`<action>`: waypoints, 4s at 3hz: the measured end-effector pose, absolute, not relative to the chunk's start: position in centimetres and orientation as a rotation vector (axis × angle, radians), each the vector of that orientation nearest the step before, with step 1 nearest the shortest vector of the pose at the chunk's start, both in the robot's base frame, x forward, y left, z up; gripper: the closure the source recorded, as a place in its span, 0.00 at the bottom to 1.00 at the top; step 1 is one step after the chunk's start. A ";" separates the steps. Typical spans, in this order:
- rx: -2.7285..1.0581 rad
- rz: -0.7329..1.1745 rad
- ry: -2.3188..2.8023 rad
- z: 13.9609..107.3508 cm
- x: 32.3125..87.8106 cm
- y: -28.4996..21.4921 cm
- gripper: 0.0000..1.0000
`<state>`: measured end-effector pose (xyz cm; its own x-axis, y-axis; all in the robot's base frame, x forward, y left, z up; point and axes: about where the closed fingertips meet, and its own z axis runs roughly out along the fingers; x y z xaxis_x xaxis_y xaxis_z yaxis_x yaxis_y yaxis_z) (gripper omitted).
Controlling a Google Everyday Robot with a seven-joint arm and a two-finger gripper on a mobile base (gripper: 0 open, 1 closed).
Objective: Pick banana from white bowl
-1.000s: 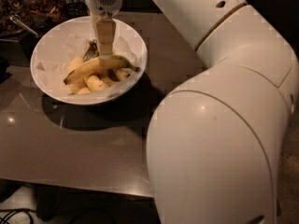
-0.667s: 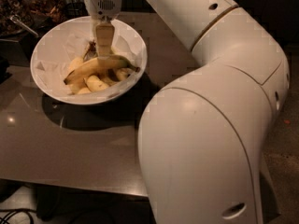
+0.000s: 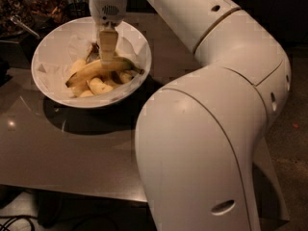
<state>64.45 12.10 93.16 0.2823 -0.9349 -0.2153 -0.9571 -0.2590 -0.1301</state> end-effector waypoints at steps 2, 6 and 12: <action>-2.338 0.218 1.806 90.5 63.9 10.7 0.53; -2.301 0.234 1.820 89.3 64.8 10.5 1.00; -2.210 0.136 1.526 97.5 53.2 9.6 1.00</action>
Offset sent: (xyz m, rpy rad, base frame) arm -0.0433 -0.0583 -0.0380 -0.1455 0.2549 0.0061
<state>53.24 9.55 97.53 0.3835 -0.8636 -0.3274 -0.9079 -0.2876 -0.3049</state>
